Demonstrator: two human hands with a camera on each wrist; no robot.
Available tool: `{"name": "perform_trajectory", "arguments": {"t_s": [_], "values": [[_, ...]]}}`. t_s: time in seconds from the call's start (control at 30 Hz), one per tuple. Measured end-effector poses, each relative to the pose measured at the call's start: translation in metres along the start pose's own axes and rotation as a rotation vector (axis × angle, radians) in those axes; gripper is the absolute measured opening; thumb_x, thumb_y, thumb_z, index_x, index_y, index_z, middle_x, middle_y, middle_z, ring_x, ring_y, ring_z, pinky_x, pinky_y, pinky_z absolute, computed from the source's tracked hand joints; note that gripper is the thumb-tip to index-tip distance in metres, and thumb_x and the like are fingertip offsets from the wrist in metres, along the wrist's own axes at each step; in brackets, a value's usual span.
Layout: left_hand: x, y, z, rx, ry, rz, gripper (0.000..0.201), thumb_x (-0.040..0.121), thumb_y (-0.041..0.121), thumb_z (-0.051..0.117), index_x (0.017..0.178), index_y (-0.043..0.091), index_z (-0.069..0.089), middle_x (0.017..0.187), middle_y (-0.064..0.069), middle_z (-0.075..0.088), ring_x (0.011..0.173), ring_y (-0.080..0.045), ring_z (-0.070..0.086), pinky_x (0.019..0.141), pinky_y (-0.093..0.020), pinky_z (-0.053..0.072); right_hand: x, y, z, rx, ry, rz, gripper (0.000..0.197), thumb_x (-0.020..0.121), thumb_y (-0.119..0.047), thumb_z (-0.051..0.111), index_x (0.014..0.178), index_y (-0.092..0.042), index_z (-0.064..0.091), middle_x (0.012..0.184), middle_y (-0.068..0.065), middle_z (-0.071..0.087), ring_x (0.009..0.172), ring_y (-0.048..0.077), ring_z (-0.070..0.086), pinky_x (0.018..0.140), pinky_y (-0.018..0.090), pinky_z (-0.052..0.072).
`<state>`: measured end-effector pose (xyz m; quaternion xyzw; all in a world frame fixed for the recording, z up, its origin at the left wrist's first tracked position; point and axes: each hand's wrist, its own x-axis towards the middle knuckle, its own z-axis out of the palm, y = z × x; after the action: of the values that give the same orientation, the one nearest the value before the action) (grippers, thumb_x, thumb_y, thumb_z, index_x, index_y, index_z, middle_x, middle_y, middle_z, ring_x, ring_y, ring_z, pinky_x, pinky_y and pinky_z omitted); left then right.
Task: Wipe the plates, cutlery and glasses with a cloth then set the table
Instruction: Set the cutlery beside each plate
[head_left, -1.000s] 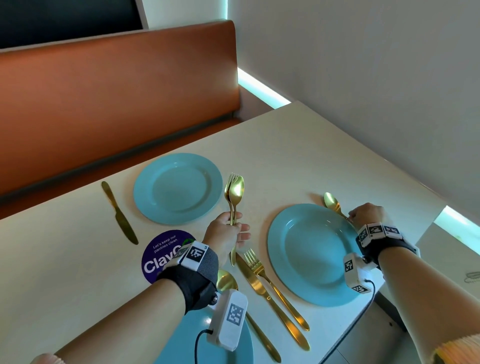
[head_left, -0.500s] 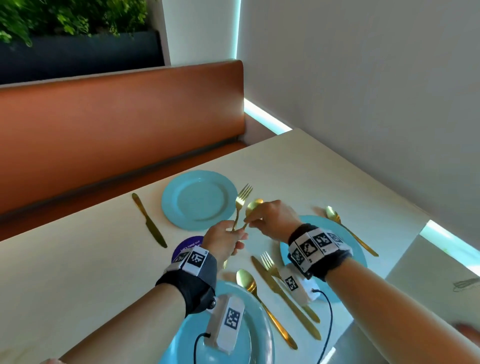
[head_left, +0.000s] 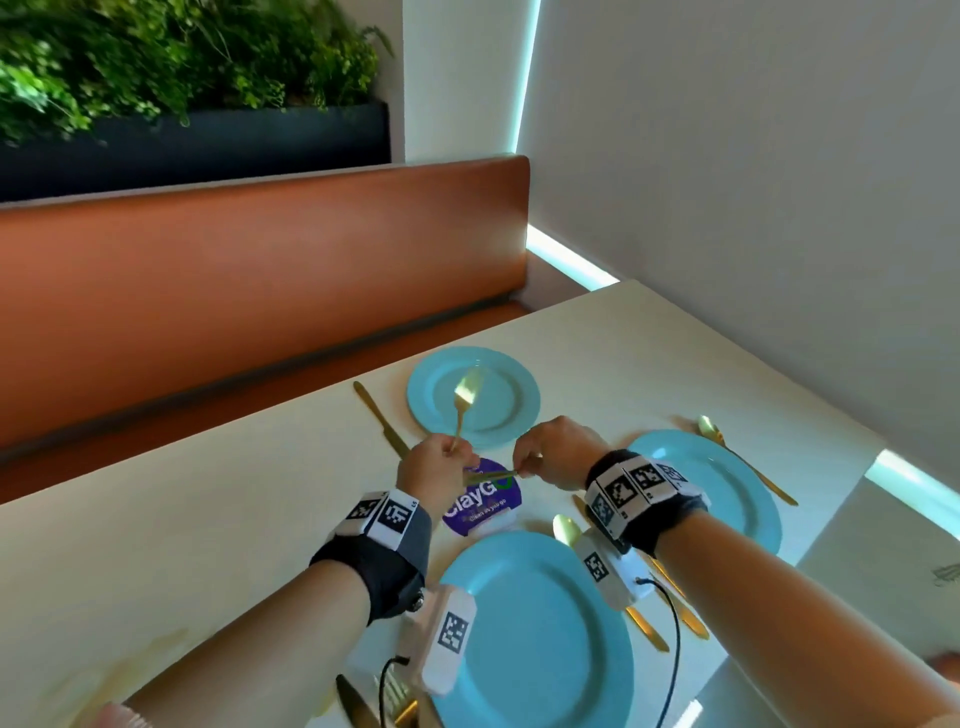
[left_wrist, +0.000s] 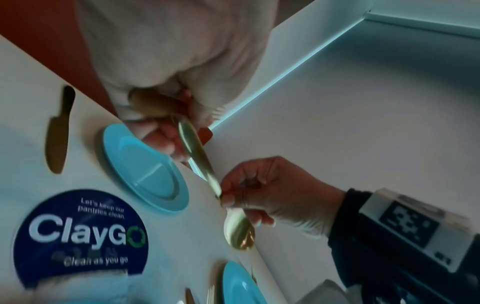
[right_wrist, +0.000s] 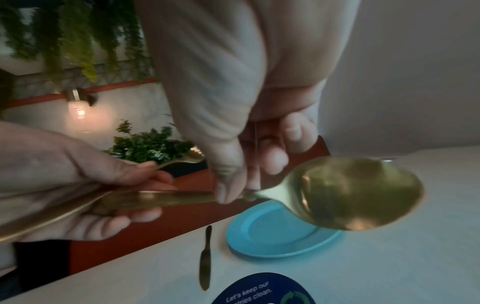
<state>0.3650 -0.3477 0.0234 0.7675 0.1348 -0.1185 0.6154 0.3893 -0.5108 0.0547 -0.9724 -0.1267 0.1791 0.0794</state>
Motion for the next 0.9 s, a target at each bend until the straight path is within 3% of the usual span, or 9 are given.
{"name": "perform_trajectory", "arguments": {"t_s": [0.1,0.37,0.47,0.57,0.6,0.7,0.77,0.83,0.9], "values": [[0.018,0.006,-0.02,-0.093,0.135,0.019,0.011,0.098,0.023,0.048,0.098,0.016,0.057,0.096,0.0,0.068,0.074,-0.015,0.065,0.066,-0.027,0.053,0.026,0.017,-0.001,0.055,0.033,0.144,0.016,0.088,-0.02,0.059,0.097,-0.024,0.071,0.104,-0.003,0.068,0.103,0.017,0.06,0.082,0.027,0.048],[0.078,0.008,-0.033,-0.222,0.18,-0.065,0.011,0.098,0.024,0.048,0.099,0.017,0.056,0.084,0.003,0.067,0.057,-0.011,0.051,0.049,-0.02,0.041,0.129,0.094,-0.01,0.027,0.035,0.528,0.027,0.087,-0.028,0.058,0.108,-0.017,0.07,0.114,0.001,0.068,0.104,0.019,0.063,0.088,0.025,0.053],[0.103,0.004,-0.033,-0.249,0.181,-0.088,0.016,0.098,0.029,0.048,0.094,0.016,0.056,0.079,0.001,0.066,0.05,-0.01,0.043,0.045,-0.021,0.035,0.17,0.121,-0.004,0.033,0.011,0.631,0.029,0.085,-0.034,0.062,0.102,-0.013,0.071,0.101,0.002,0.07,0.091,0.019,0.065,0.068,0.02,0.052],[0.123,-0.002,-0.033,-0.25,0.168,-0.124,0.023,0.099,0.031,0.045,0.098,0.012,0.057,0.078,0.0,0.065,0.047,-0.01,0.04,0.042,-0.02,0.032,0.2,0.137,0.005,0.073,0.0,0.652,0.014,0.083,-0.028,0.067,0.081,-0.015,0.069,0.064,-0.004,0.057,0.055,0.01,0.053,0.033,0.011,0.035],[0.129,-0.004,-0.032,-0.253,0.17,-0.143,0.025,0.099,0.032,0.044,0.099,0.012,0.058,0.078,0.0,0.065,0.048,-0.009,0.04,0.042,-0.02,0.031,0.207,0.139,0.008,0.081,0.01,0.654,0.012,0.083,-0.028,0.068,0.077,-0.017,0.069,0.058,-0.008,0.05,0.05,0.006,0.047,0.029,0.012,0.03],[0.141,-0.009,-0.03,-0.261,0.183,-0.181,0.029,0.099,0.036,0.042,0.101,0.013,0.059,0.077,0.001,0.063,0.049,-0.009,0.038,0.043,-0.019,0.03,0.223,0.143,0.016,0.023,-0.016,0.654,0.017,0.079,-0.028,0.072,0.065,-0.02,0.067,0.06,-0.009,0.054,0.052,0.008,0.052,0.044,0.015,0.042],[0.147,-0.01,-0.028,-0.251,0.184,-0.189,0.03,0.099,0.038,0.041,0.103,0.015,0.059,0.077,0.002,0.063,0.049,-0.008,0.039,0.043,-0.018,0.03,0.234,0.147,0.02,-0.001,-0.016,0.638,0.008,0.074,-0.024,0.074,0.068,-0.021,0.07,0.078,-0.006,0.067,0.071,0.014,0.065,0.067,0.022,0.056],[0.152,-0.011,-0.027,-0.24,0.185,-0.193,0.029,0.099,0.038,0.039,0.102,0.016,0.058,0.077,0.002,0.063,0.048,-0.008,0.039,0.041,-0.017,0.031,0.243,0.148,0.018,-0.015,0.012,0.623,0.008,0.072,-0.021,0.076,0.068,-0.023,0.07,0.093,-0.004,0.072,0.087,0.017,0.069,0.082,0.023,0.055],[0.155,-0.012,-0.026,-0.241,0.184,-0.196,0.028,0.1,0.038,0.039,0.1,0.017,0.058,0.076,0.002,0.062,0.048,-0.007,0.039,0.039,-0.015,0.031,0.252,0.146,0.014,-0.01,0.02,0.604,0.01,0.074,-0.026,0.076,0.082,-0.02,0.074,0.098,-0.002,0.072,0.089,0.017,0.067,0.081,0.02,0.052]]}}
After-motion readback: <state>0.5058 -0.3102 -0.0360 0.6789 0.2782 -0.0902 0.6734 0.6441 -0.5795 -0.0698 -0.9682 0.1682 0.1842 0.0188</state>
